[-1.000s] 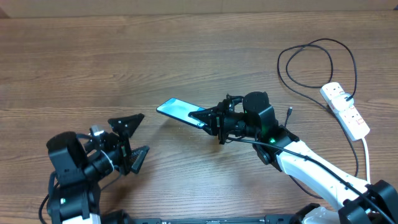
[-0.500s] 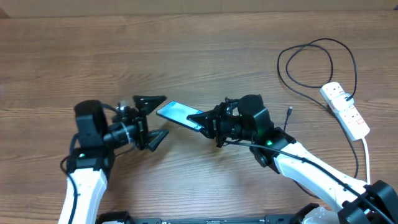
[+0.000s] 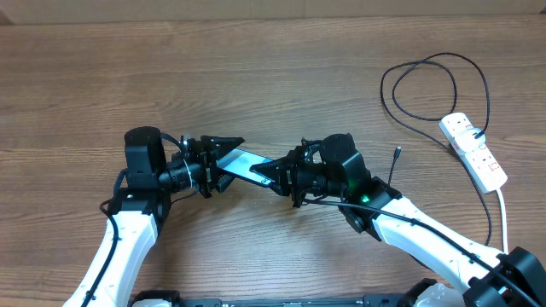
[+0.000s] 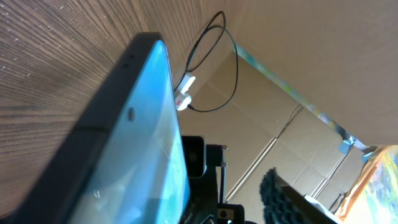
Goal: Plug charger to phone and switch on socket
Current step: 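Bring the left gripper back and grasp the phone's top end, then hold the phone with both grippers and adjust the right gripper's grip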
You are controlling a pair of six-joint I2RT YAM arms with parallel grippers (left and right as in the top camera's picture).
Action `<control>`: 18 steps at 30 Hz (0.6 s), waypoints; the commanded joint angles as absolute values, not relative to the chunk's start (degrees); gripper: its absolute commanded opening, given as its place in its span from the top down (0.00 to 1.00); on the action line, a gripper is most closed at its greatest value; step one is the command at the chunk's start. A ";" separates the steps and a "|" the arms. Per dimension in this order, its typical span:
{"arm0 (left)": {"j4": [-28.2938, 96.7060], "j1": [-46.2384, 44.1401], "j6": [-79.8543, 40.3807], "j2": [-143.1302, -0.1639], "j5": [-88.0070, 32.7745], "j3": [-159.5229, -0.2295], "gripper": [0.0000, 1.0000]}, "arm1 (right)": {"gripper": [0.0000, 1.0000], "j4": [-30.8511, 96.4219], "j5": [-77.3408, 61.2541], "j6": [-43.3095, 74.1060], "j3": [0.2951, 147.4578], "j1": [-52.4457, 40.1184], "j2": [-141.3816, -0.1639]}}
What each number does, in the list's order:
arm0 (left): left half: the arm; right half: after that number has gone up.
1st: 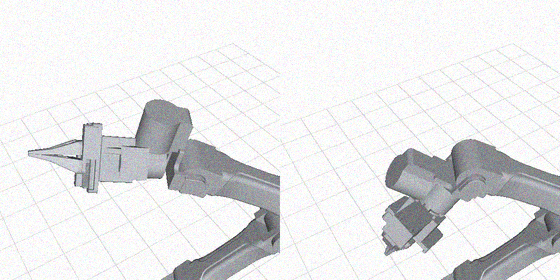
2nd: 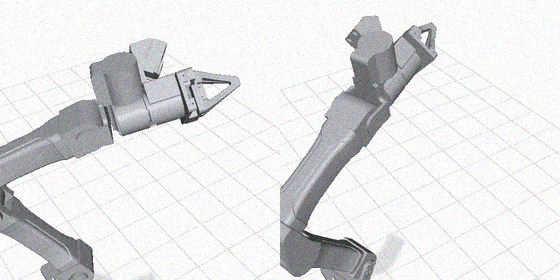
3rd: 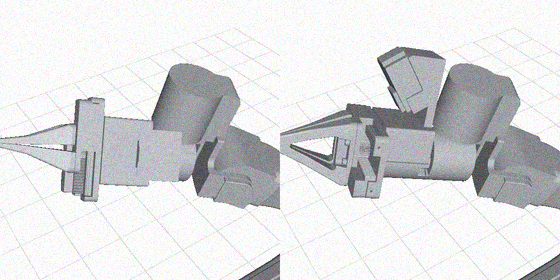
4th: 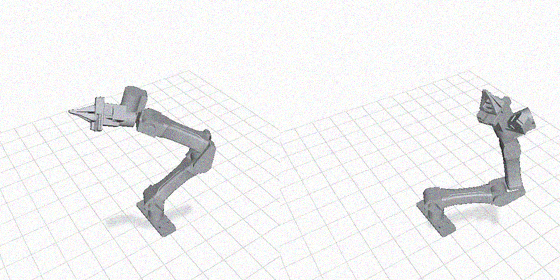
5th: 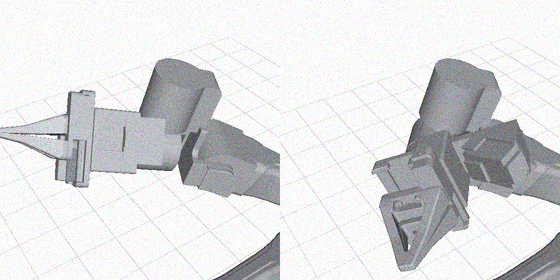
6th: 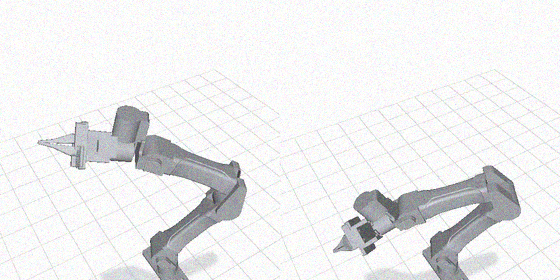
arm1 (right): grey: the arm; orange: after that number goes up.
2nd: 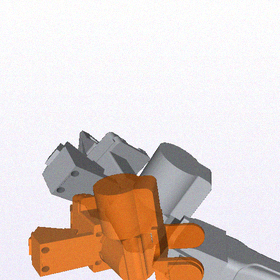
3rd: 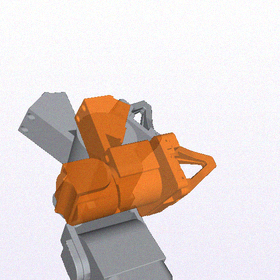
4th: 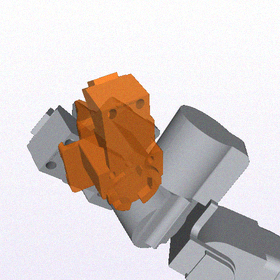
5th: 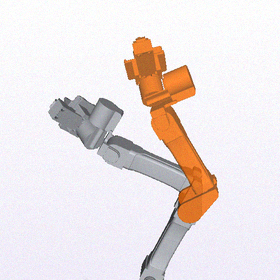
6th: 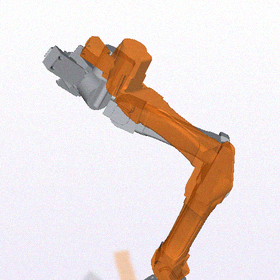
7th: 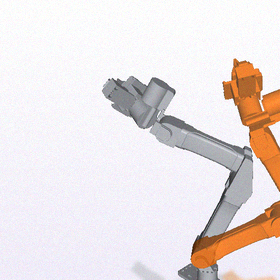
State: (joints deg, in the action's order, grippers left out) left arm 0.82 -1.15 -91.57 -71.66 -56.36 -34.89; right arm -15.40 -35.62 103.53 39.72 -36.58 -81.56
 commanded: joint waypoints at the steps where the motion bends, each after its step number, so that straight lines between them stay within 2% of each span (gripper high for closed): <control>1: 0.54 -1.54 -92.03 -71.92 -55.86 -34.98 0.50 | 0.96 -16.14 -34.44 103.50 40.47 -36.80 -80.82; 14: 0.56 -4.16 -92.88 -71.92 -52.69 -34.98 0.55 | 0.96 -16.25 -30.92 103.53 40.47 -36.82 -80.82; 18: 0.58 -4.95 -92.86 -71.92 -52.10 -34.98 0.64 | 0.96 -18.92 -31.14 103.53 40.47 -36.80 -80.82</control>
